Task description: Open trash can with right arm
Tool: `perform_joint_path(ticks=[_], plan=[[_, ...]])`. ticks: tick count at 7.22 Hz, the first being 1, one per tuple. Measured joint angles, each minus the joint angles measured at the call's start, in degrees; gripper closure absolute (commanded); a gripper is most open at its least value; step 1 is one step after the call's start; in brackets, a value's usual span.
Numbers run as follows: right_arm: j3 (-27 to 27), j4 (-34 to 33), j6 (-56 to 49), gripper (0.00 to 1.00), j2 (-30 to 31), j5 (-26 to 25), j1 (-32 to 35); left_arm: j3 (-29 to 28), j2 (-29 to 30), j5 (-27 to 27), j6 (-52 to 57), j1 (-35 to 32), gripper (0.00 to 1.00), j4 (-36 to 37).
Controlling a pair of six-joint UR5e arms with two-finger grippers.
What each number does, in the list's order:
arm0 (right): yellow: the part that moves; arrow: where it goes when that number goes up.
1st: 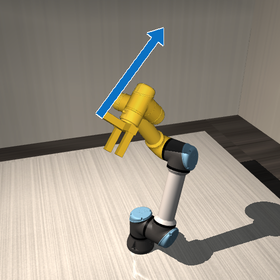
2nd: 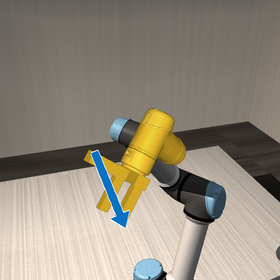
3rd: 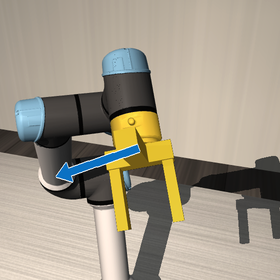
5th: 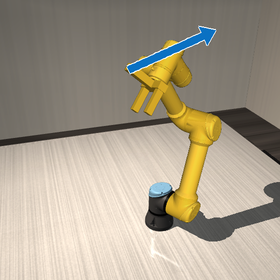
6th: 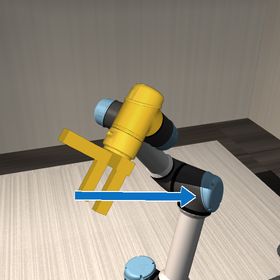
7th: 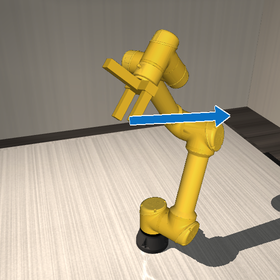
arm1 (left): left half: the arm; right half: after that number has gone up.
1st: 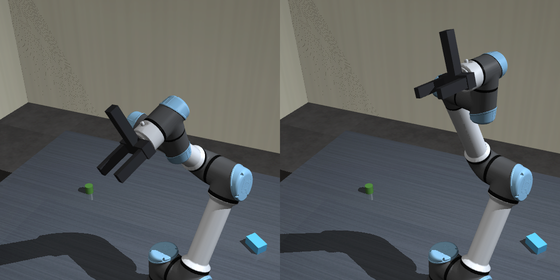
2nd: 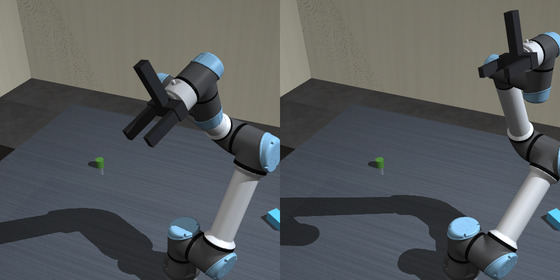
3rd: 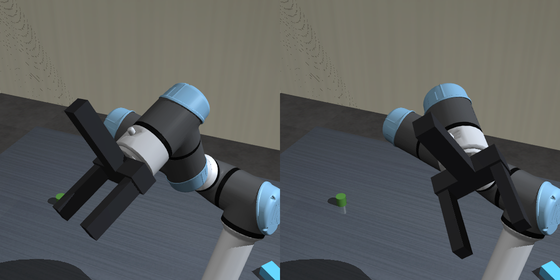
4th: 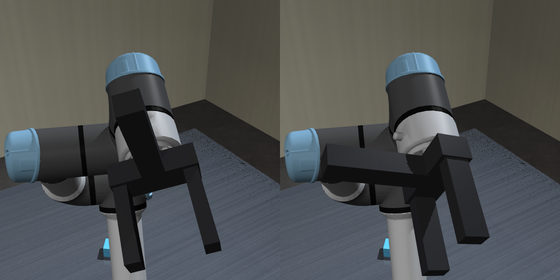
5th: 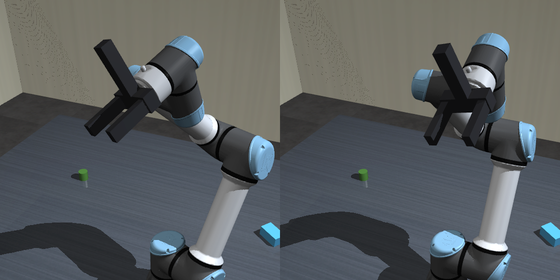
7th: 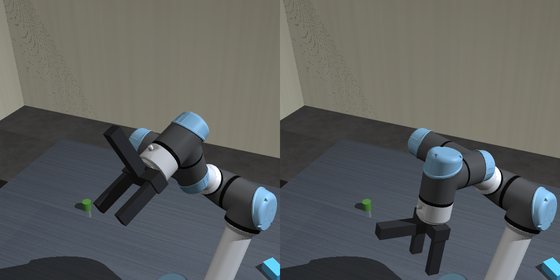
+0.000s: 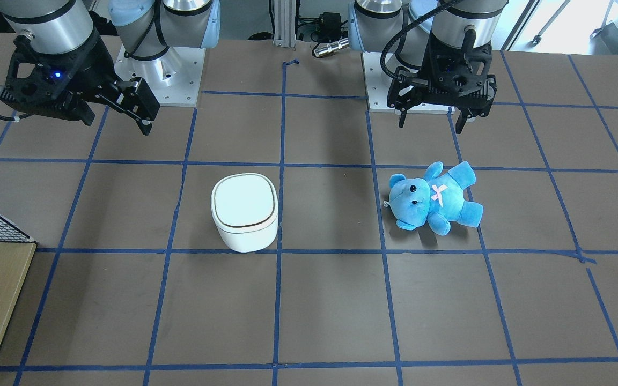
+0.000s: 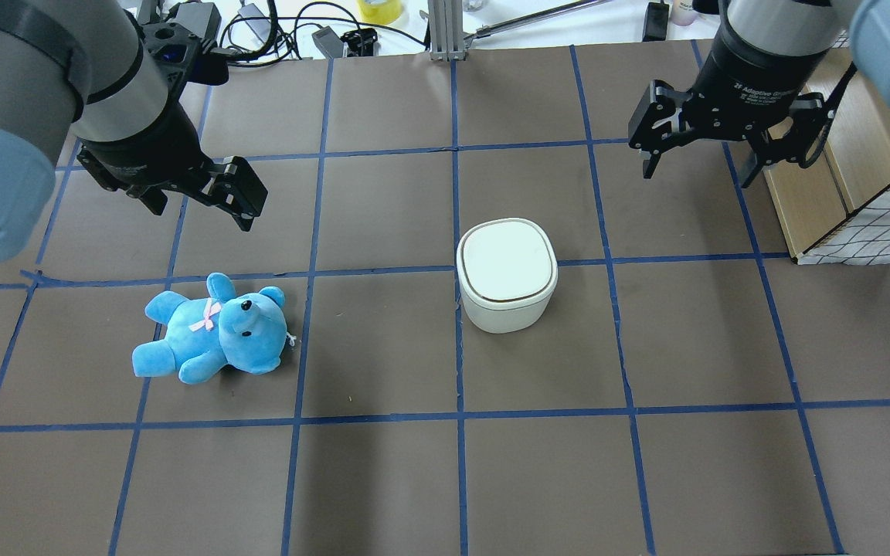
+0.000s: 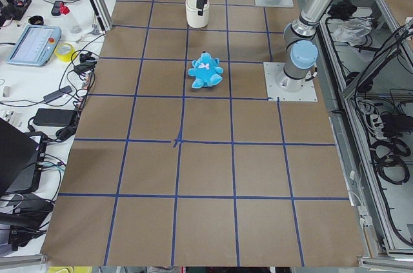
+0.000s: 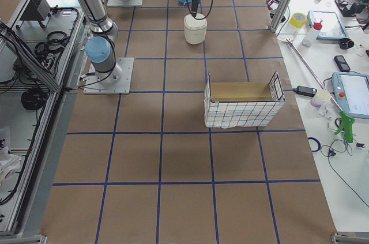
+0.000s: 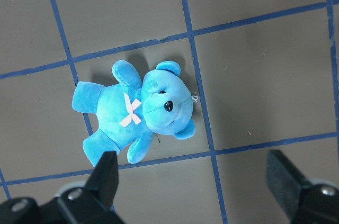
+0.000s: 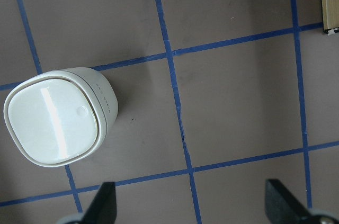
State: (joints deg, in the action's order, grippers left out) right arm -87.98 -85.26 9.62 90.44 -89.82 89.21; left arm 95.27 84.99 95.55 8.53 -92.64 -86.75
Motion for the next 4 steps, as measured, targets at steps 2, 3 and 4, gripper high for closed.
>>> perform_joint_path(ticks=[2, 3, 4], plan=[[0.00, -0.11, 0.24, 0.00, 0.00, 0.00, 0.04, 0.00, 0.00, -0.01, 0.00, 0.00, 0.00, 0.00], [0.00, -0.13, 0.35, 0.00, 0.00, 0.00, 0.07, 0.00, 0.00, -0.01, 0.00, 0.00, 0.00, 0.00], [0.00, -0.15, 0.43, 0.00, 0.00, 0.01, 0.08, 0.00, 0.00, -0.01, 0.00, 0.00, 0.00, 0.00]])
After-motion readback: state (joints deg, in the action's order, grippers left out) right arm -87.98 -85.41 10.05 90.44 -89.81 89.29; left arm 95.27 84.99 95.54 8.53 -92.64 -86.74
